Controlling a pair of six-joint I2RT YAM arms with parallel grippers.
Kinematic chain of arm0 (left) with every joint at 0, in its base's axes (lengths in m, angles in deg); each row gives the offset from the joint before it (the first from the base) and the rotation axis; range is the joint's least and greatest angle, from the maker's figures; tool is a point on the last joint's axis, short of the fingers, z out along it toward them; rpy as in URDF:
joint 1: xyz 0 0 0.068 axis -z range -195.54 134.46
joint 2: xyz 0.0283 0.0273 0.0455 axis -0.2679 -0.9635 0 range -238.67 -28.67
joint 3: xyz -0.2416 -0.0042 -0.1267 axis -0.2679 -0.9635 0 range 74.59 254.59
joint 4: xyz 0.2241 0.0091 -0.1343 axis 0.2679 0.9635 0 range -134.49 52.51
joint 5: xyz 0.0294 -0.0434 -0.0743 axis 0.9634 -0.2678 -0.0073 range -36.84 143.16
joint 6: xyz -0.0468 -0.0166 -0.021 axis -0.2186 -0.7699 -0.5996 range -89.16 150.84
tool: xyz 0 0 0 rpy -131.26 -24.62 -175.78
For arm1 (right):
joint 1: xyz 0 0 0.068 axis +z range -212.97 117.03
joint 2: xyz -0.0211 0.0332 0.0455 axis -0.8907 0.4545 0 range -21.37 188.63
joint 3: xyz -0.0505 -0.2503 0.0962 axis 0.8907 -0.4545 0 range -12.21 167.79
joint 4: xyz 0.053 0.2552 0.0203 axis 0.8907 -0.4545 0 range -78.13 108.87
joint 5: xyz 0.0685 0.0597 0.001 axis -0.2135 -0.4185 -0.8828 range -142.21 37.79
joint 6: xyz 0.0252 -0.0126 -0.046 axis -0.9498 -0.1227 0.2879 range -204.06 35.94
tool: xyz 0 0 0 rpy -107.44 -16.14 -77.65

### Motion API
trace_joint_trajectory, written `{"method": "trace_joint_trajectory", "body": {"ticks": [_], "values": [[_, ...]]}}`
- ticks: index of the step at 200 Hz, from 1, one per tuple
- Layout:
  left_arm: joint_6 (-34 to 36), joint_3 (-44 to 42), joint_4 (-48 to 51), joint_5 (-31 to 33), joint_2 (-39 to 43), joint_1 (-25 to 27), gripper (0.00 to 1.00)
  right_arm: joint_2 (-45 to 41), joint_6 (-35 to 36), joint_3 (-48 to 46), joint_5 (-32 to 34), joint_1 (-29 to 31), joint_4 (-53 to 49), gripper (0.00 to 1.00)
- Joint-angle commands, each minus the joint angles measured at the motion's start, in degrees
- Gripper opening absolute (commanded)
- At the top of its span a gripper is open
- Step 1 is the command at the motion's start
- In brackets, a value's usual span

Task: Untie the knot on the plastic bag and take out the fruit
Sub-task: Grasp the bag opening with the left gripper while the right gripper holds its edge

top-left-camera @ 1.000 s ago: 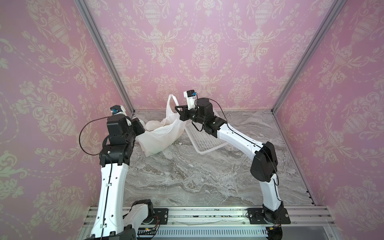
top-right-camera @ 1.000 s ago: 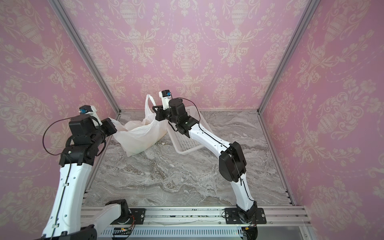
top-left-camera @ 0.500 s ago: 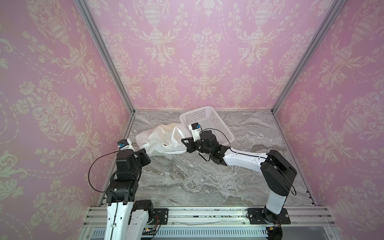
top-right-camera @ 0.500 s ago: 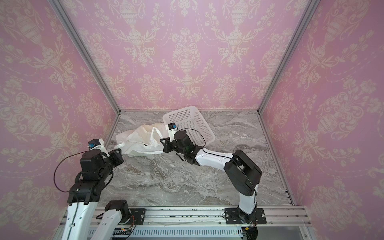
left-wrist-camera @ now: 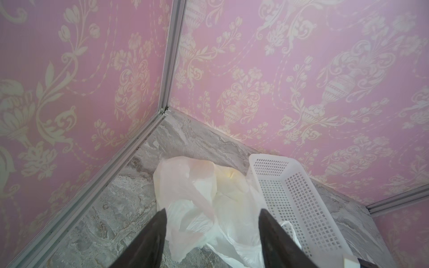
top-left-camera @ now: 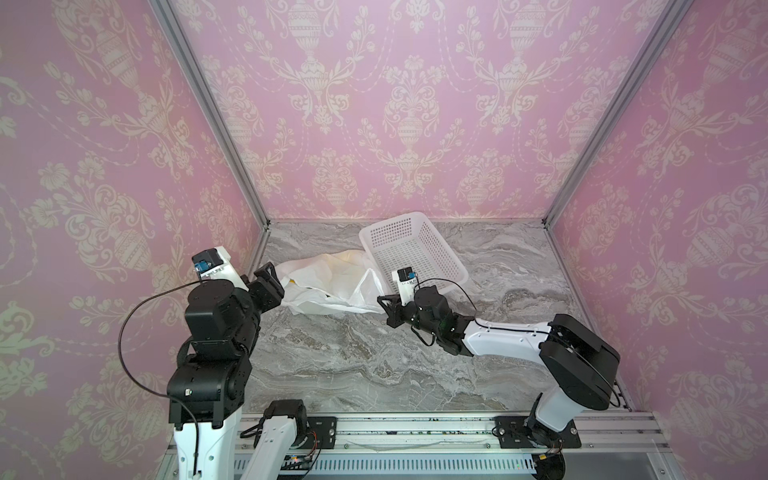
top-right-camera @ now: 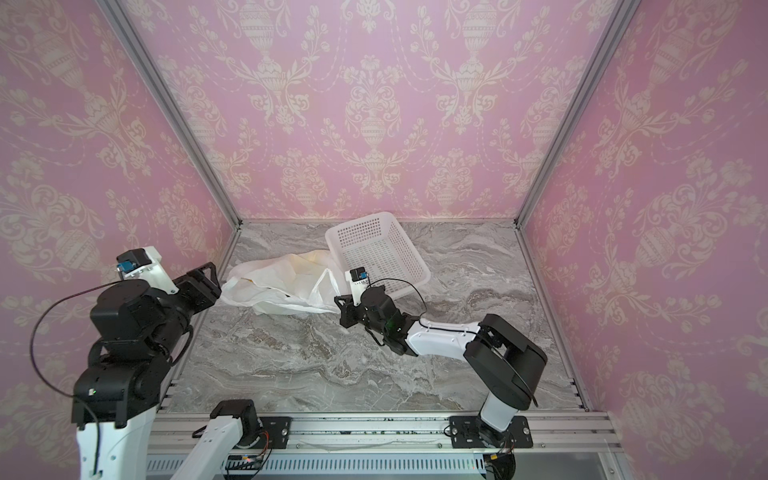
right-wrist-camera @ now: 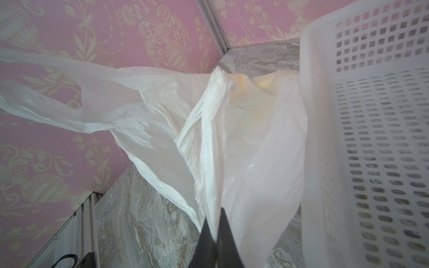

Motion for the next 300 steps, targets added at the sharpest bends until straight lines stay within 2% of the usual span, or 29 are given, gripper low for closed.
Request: {"method": "trace_joint_trajectory", "body": {"ticks": [1, 29, 39, 44, 55, 71, 93, 104, 127, 141, 161, 186, 200, 214, 235, 248, 262, 281, 300], "values": [[3.17, 2.86, 2.81, -0.87, -1.68, 2.46, 0.67, -3.29, 0.60, -3.18, 4.66, 0.28, 4.71, 0.00], [6.31, 5.45, 1.27, 1.68, -9.55, 8.22, 0.68, -3.85, 0.96, -3.62, 4.34, 0.63, 4.90, 0.02], [7.89, 5.57, -0.02, 5.63, -13.04, 13.72, 0.68, -3.58, 0.97, -3.01, 3.49, 0.70, 4.30, 0.11], [8.92, 5.31, -0.89, 9.28, -14.08, 18.18, 0.69, -3.43, 1.05, -2.56, 3.08, 0.68, 3.84, 0.16], [11.55, 4.43, -3.44, 16.43, -17.59, 25.44, 0.72, -3.34, 1.55, -1.73, 2.26, 0.74, 2.38, 0.32], [13.91, 2.51, -7.40, 19.97, -22.63, 30.62, 0.75, -4.03, 2.98, -0.46, 2.36, 0.74, -1.01, 0.50], [13.76, -0.54, -10.12, 22.78, -28.20, 31.38, 0.76, -5.07, 6.28, 4.16, 3.79, 0.57, -11.43, 0.70], [13.23, -3.44, -11.99, 25.88, -28.91, 31.16, 0.78, -4.36, 7.92, 8.05, 4.01, 0.34, -17.91, 0.76], [10.33, -11.31, -15.42, 28.74, -26.49, 29.67, 0.79, -0.91, 10.60, 16.70, 0.43, -1.02, -28.09, 0.79], [8.29, -15.99, -16.79, 28.30, -24.22, 28.41, 0.81, 1.50, 12.67, 22.43, -2.87, -1.45, -32.23, 0.80], [7.23, -19.77, -17.33, 27.30, -22.68, 26.73, 0.82, 5.46, 14.85, 31.03, -3.59, -1.45, -40.28, 0.81], [6.44, -21.20, -15.96, 29.15, -20.55, 25.77, 0.82, 11.26, 16.24, 40.48, -2.27, -1.56, -48.37, 0.79], [5.30, -20.96, -15.06, 27.39, -18.25, 25.73, 0.82, 14.09, 16.16, 44.78, -2.23, -1.58, -51.75, 0.71], [3.45, -20.61, -15.09, 23.52, -16.12, 25.86, 0.81, 15.57, 15.45, 46.51, -1.79, -1.61, -52.48, 0.57], [0.21, -19.05, -15.10, 18.30, -16.88, 27.04, 0.78, 15.68, 14.71, 47.05, -0.24, -1.54, -52.16, 0.25], [-0.84, -14.85, -11.94, 19.09, -20.30, 31.30, 0.76, 14.41, 14.43, 45.61, 0.90, -1.63, -50.58, 0.11], [-0.52, -9.60, -7.45, 25.59, -24.78, 39.21, 0.77, 12.18, 14.01, 42.90, 2.62, -1.60, -48.13, 0.00], [-0.69, -2.20, -2.52, 34.91, -28.97, 49.84, 0.78, 8.03, 13.01, 37.08, 4.51, -1.94, -43.11, 0.00], [-1.31, -0.08, -1.77, 38.20, -29.13, 55.15, 0.79, 3.16, 11.13, 29.96, 5.54, -2.74, -37.09, 0.00]]}}
